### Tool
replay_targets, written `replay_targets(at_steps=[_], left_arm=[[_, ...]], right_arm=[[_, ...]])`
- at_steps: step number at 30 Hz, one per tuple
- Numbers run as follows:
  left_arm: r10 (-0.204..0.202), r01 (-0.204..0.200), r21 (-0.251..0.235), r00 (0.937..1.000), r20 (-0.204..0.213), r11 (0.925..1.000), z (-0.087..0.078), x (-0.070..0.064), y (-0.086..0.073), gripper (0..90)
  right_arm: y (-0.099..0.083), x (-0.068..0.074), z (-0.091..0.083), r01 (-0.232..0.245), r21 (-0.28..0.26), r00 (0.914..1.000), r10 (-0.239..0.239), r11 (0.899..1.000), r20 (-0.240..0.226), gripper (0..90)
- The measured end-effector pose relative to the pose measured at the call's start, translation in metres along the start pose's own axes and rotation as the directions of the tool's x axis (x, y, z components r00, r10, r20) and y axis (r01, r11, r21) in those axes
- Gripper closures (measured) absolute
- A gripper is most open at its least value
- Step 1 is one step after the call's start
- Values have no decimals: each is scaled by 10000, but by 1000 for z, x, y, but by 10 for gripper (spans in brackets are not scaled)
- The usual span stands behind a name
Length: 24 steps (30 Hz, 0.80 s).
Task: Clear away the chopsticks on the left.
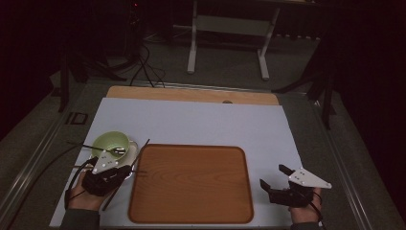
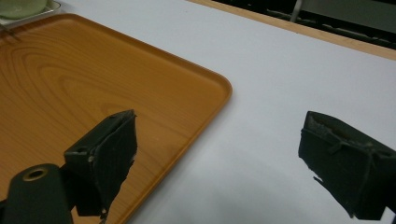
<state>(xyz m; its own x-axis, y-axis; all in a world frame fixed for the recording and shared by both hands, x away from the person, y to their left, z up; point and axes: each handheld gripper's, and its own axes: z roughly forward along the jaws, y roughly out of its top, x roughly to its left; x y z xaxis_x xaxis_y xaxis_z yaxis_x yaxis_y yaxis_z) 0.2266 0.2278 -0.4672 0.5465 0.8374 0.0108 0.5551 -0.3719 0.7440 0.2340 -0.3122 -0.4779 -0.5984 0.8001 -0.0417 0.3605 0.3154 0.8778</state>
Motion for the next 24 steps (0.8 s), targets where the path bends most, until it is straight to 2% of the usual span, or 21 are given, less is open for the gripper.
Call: replay_targets(at_steps=[8, 16, 24], left_arm=[[-263, 264, -180, 9996, 62, 9995, 4, -9, 13, 856], [-237, 244, -341, 9994, 233, 9991, 5, -20, 27, 856], [-488, 505, -367, 9978, 449, 9981, 10, -27, 38, 856]], right_arm=[[0, 0, 0, 5, -6, 10000, -5, 10000, -13, 109], [0, 0, 0, 16, -7, 10000, -16, 10000, -20, 109], [0, 1, 0, 44, -10, 10000, -44, 10000, -32, 109]])
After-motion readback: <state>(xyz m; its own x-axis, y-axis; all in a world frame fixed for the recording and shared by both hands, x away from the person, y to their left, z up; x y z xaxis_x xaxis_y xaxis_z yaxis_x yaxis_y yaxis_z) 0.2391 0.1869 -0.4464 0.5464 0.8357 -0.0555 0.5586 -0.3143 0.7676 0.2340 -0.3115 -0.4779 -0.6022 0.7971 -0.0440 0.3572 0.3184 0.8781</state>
